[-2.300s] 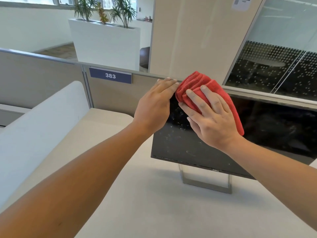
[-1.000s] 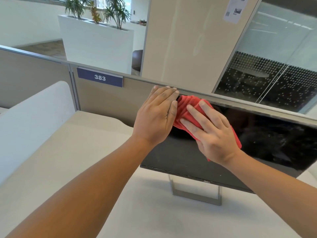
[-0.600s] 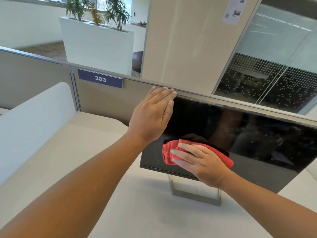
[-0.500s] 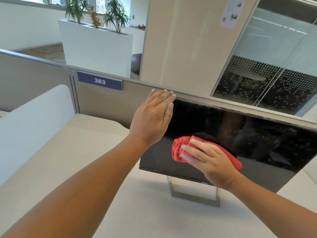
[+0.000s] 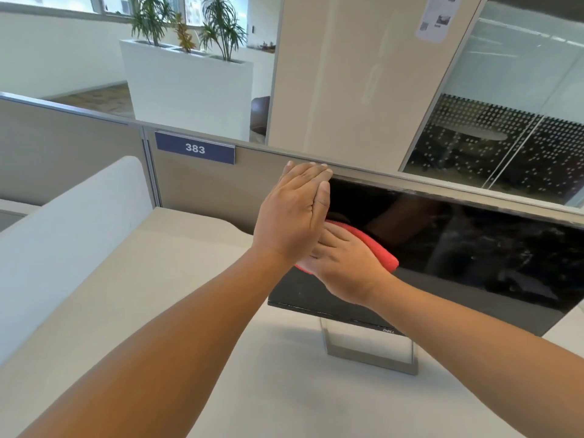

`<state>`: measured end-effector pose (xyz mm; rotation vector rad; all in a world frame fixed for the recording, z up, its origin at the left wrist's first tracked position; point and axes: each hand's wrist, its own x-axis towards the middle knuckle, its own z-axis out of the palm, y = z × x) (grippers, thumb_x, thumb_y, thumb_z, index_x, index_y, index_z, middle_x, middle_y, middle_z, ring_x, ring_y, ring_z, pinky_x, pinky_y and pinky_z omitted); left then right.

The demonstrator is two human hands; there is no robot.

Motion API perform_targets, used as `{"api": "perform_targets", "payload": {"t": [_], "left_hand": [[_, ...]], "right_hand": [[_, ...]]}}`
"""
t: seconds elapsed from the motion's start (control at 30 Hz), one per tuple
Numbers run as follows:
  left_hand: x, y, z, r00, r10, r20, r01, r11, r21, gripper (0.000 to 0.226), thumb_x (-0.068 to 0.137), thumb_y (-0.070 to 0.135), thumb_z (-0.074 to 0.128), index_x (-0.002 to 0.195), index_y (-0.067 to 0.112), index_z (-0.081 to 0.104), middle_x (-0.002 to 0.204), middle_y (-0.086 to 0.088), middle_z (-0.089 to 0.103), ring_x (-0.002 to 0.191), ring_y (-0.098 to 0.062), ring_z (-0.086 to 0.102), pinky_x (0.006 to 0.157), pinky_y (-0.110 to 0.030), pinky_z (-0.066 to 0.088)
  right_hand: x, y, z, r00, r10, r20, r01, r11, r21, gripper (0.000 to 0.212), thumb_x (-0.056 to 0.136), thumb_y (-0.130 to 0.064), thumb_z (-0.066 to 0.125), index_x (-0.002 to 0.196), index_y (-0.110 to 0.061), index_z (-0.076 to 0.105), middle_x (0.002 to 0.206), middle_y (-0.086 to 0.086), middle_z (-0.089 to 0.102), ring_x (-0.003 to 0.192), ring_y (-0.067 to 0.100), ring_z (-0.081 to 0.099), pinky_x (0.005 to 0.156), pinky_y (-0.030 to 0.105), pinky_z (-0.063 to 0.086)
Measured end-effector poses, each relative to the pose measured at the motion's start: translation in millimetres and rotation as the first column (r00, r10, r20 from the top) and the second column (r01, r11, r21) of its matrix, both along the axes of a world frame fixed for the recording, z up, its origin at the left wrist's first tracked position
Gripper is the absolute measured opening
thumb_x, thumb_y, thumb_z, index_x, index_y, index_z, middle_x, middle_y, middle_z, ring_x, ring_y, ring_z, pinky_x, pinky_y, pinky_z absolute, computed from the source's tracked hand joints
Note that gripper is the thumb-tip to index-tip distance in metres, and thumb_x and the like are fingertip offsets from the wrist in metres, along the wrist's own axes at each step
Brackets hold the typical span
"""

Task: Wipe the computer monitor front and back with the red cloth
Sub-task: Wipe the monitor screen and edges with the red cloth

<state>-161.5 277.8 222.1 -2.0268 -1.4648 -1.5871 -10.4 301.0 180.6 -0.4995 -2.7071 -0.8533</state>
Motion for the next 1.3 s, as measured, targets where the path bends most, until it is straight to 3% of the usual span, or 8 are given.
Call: {"api": "perform_targets", "payload": {"t": [0.13, 0.3, 0.4, 0.63, 0.77, 0.97, 1.13, 1.3], "left_hand": [[-1, 1, -2, 1.000, -0.017, -0.003, 0.017, 1.000, -0.016, 0.042, 0.105, 0.024, 0.034, 0.126, 0.009, 0.066, 0.129, -0.004, 0.066, 0.129, -0.016, 0.053, 0.118, -0.024, 0.024], [-4, 3, -1, 0.999, -0.036, -0.018, 0.036, 0.999, 0.016, 0.039, 0.105, 0.020, 0.036, 0.124, 0.007, 0.067, 0.127, -0.006, 0.067, 0.126, -0.018, 0.055, 0.118, -0.033, 0.031], [-6, 6, -2, 0.999, -0.045, -0.012, 0.045, 0.998, 0.033, 0.037, 0.104, 0.017, 0.038, 0.123, 0.006, 0.068, 0.125, -0.006, 0.068, 0.124, -0.019, 0.057, 0.116, -0.037, 0.034], [5, 6, -6, 0.997, -0.027, 0.078, 0.020, 0.995, 0.094, 0.036, 0.103, 0.015, 0.040, 0.116, 0.003, 0.071, 0.118, -0.007, 0.071, 0.118, -0.021, 0.060, 0.112, -0.046, 0.038], [9, 4, -5, 0.995, -0.008, 0.097, -0.001, 0.996, 0.084, 0.036, 0.103, 0.016, 0.040, 0.115, 0.003, 0.071, 0.117, -0.008, 0.071, 0.118, -0.021, 0.060, 0.113, -0.045, 0.038], [4, 4, -8, 0.996, -0.028, 0.087, 0.019, 0.994, 0.108, 0.034, 0.103, 0.014, 0.041, 0.115, 0.002, 0.071, 0.118, -0.007, 0.071, 0.119, -0.020, 0.060, 0.114, -0.041, 0.036], [2, 6, -7, 0.996, -0.032, 0.086, 0.024, 0.996, 0.086, 0.034, 0.103, 0.015, 0.042, 0.117, 0.005, 0.071, 0.120, -0.006, 0.070, 0.121, -0.018, 0.059, 0.115, -0.038, 0.035], [5, 4, -9, 0.994, -0.026, 0.108, 0.015, 0.994, 0.106, 0.033, 0.103, 0.013, 0.042, 0.115, 0.003, 0.071, 0.117, -0.006, 0.071, 0.118, -0.019, 0.060, 0.116, -0.039, 0.035]], "right_hand": [[-17, -6, -32, 0.993, 0.002, 0.120, 0.002, 0.999, -0.038, 0.050, 0.089, -0.016, 0.072, 0.137, -0.016, 0.057, 0.143, 0.008, 0.056, 0.136, 0.032, 0.048, 0.116, 0.045, 0.034], [-1, -11, -67, 0.961, 0.032, 0.273, -0.039, 0.999, 0.018, 0.043, 0.094, -0.013, 0.060, 0.136, -0.017, 0.058, 0.151, 0.002, 0.047, 0.145, 0.028, 0.033, 0.119, 0.042, 0.030], [37, -13, -82, 0.939, 0.012, 0.344, -0.030, 0.999, 0.046, 0.040, 0.093, -0.010, 0.057, 0.132, -0.017, 0.061, 0.150, -0.001, 0.049, 0.145, 0.025, 0.035, 0.117, 0.041, 0.030], [76, -14, -62, 0.939, -0.023, 0.342, -0.001, 0.997, 0.071, 0.048, 0.100, -0.008, 0.026, 0.139, -0.012, 0.054, 0.152, 0.006, 0.046, 0.146, 0.030, 0.033, 0.118, 0.043, 0.027], [28, -9, -69, 0.972, -0.032, 0.233, 0.012, 0.996, 0.083, 0.044, 0.102, -0.010, 0.036, 0.145, -0.010, 0.045, 0.155, 0.008, 0.040, 0.147, 0.031, 0.028, 0.120, 0.044, 0.028], [-21, -14, -98, 0.988, -0.009, 0.151, 0.005, 1.000, 0.028, 0.037, 0.101, -0.012, 0.045, 0.137, -0.008, 0.055, 0.144, 0.004, 0.051, 0.140, 0.028, 0.036, 0.116, 0.041, 0.033], [42, -23, -106, 0.970, -0.093, 0.225, 0.084, 0.995, 0.052, 0.048, 0.098, -0.010, 0.039, 0.146, -0.006, 0.044, 0.155, 0.005, 0.041, 0.147, 0.031, 0.030, 0.119, 0.042, 0.031], [121, -37, -105, 0.944, -0.170, 0.282, 0.140, 0.982, 0.123, 0.050, 0.103, -0.005, 0.018, 0.150, -0.002, 0.036, 0.156, 0.011, 0.039, 0.147, 0.033, 0.030, 0.119, 0.044, 0.029]]}}
